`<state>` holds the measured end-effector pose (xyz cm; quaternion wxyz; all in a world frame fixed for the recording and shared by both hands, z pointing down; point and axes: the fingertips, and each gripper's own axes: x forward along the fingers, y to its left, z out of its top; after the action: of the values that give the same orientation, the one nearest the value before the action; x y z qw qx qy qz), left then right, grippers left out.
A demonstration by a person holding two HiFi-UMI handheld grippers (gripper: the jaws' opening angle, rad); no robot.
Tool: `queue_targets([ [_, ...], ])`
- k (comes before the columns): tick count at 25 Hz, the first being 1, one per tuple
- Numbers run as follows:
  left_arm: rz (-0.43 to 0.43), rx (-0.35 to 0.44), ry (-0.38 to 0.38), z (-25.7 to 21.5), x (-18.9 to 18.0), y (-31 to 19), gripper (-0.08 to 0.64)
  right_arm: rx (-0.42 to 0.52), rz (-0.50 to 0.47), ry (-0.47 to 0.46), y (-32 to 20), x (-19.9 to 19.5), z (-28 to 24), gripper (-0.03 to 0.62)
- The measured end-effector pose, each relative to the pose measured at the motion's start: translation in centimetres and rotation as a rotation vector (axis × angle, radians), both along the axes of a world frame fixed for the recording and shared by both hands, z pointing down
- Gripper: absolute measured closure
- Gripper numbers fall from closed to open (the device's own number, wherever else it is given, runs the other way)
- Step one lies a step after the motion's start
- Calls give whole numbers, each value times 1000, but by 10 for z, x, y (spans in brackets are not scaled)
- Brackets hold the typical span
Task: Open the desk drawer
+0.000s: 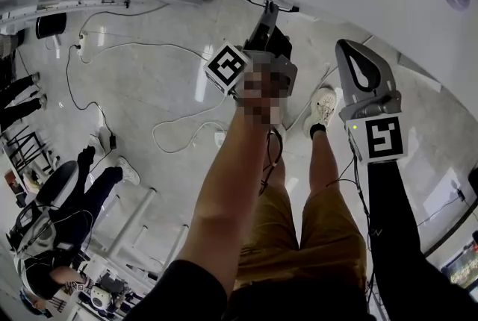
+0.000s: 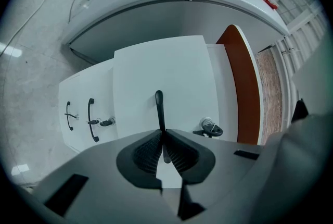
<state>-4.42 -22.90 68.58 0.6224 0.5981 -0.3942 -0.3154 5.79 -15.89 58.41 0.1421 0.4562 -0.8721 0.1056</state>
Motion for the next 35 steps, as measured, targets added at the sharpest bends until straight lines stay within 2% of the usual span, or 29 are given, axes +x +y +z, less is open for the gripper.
queue_targets([
  [6,9,-8,-29,4,-1,1,531,-6,24,-5,-6,5,-1,594],
  [11,1,-20,-3,1,3,-3,531,-7,51,-23,-10,5,1,594],
  [15,26,-40,-33,6,-3,5,529,-2,75,-38,-6,-2,-2,594],
  [18,29,-45,-5,-2,-4,13,529,10,75,-44,-5,-8,-8,594],
  [25,23,-47,-25,-1,-13,23,529,19,112,-53,-7,-6,-15,594],
  [35,-2,-72,10,0,-16,37,531,24,126,-45,-2,-4,-18,594],
])
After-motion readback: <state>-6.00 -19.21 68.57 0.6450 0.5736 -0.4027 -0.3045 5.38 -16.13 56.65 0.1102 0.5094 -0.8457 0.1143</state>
